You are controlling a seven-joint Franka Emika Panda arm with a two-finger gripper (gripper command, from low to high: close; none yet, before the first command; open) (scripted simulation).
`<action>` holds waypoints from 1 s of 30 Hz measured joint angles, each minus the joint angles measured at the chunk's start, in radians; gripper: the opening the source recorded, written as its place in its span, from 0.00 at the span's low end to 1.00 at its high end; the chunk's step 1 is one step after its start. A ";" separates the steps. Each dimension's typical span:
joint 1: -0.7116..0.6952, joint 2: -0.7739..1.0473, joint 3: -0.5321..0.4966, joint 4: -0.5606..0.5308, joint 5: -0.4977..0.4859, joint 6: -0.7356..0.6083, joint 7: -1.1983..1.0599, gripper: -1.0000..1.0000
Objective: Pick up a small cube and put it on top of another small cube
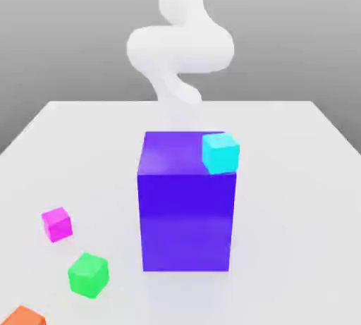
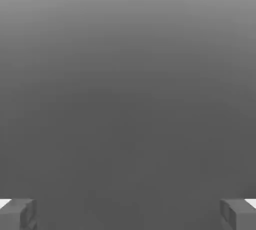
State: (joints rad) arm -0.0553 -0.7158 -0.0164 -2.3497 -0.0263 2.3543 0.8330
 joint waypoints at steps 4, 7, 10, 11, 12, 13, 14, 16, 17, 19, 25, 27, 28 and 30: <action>-0.099 0.157 -0.041 -0.088 -0.044 0.099 0.058 0.50; -0.165 0.265 -0.079 -0.150 -0.068 0.168 0.093 0.50; -0.228 0.373 -0.123 -0.212 -0.083 0.237 0.122 0.50; -0.247 0.409 -0.139 -0.233 -0.086 0.260 0.130 0.50; -0.266 0.445 -0.156 -0.253 -0.086 0.284 0.136 0.50; -0.283 0.481 -0.174 -0.274 -0.085 0.307 0.141 0.50; -0.297 0.517 -0.195 -0.295 -0.082 0.330 0.145 0.50; -0.327 0.590 -0.231 -0.336 -0.063 0.378 0.143 0.50; -0.341 0.627 -0.249 -0.357 -0.045 0.402 0.136 0.50; -0.385 0.702 -0.272 -0.399 0.010 0.449 0.109 0.50; -0.505 0.924 -0.156 -0.409 0.228 0.608 -0.037 0.50; -0.557 0.996 -0.094 -0.394 0.273 0.664 -0.072 0.50; -0.576 1.020 -0.072 -0.389 0.283 0.685 -0.081 0.00; -0.576 1.020 -0.072 -0.389 0.283 0.685 -0.080 0.00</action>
State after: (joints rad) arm -0.6315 0.3045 -0.0888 -2.7388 0.2563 3.0389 0.7525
